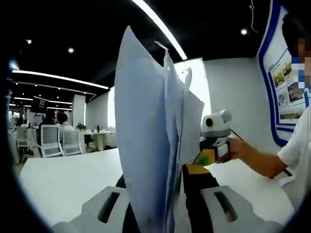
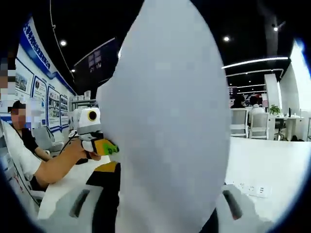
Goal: Organize the stack of printing papers by aligning and flattening the scattered papers on the table
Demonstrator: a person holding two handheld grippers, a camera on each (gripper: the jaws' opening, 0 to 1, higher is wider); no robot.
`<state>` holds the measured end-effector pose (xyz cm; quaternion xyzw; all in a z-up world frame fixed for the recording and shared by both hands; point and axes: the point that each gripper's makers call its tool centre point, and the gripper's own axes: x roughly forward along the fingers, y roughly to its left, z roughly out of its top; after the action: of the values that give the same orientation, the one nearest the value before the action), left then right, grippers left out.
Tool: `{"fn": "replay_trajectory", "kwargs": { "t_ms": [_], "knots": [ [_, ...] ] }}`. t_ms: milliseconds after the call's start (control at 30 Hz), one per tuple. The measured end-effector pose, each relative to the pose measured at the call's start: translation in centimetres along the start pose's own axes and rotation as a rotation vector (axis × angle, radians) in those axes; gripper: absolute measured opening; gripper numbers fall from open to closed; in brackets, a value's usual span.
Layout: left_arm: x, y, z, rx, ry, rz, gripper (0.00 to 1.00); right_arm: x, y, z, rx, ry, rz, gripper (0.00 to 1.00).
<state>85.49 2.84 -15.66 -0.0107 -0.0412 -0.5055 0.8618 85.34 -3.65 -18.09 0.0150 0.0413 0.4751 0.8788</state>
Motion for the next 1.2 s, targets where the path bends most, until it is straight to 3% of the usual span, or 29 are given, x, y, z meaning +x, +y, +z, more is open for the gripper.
{"fn": "replay_trajectory", "kwargs": {
  "t_ms": [67,267,400,500,567,667,800,833,900,967,1033,1133,1200],
  "knots": [
    [0.6,-0.2,-0.3,0.003,0.002,0.007,0.31,0.3,0.3,-0.4,-0.016,0.023,-0.021,0.73],
    [1.9,-1.2,-1.3,0.023,0.004,0.015,0.31,0.4,0.0,-0.2,-0.02,0.026,-0.019,0.72],
    [1.7,-2.3,-1.4,0.047,0.015,-0.024,0.19,0.1,-0.3,0.0,-0.025,0.021,-0.005,0.72],
    [1.4,-3.2,-1.4,0.064,0.01,-0.072,0.06,0.0,0.2,0.1,-0.049,-0.004,0.059,0.73],
    [1.2,-3.9,-1.3,0.079,0.005,-0.123,0.06,-0.5,0.8,0.0,-0.052,-0.04,0.133,0.71],
    [0.8,-4.5,-1.1,0.079,-0.01,-0.173,0.06,-1.0,0.5,0.0,-0.028,-0.063,0.163,0.69],
    [0.4,-5.2,-0.3,0.041,-0.047,-0.23,0.06,-1.6,1.2,-0.2,-0.044,-0.096,0.213,0.58],
    [0.2,-5.4,-0.2,0.024,-0.051,-0.252,0.06,-1.8,1.6,0.0,-0.029,-0.124,0.253,0.53],
    [-0.2,-6.0,0.0,-0.01,-0.058,-0.296,0.06,-2.1,2.6,0.5,0.0,-0.18,0.334,0.33],
    [-0.1,-5.6,-0.2,-0.015,-0.048,-0.278,0.06,-2.6,4.9,0.2,0.009,-0.167,0.468,0.11],
    [-0.2,-5.1,-0.2,-0.02,-0.045,-0.271,0.06,-2.6,5.2,0.2,-0.007,-0.157,0.46,0.0],
    [-0.1,-4.3,-0.7,-0.008,-0.016,-0.226,0.06,-2.3,4.9,-0.1,-0.029,-0.114,0.419,0.0],
    [0.4,-3.2,-0.7,0.012,-0.007,-0.154,0.07,-1.8,3.9,0.0,-0.052,-0.118,0.354,0.0]
  ]
}}
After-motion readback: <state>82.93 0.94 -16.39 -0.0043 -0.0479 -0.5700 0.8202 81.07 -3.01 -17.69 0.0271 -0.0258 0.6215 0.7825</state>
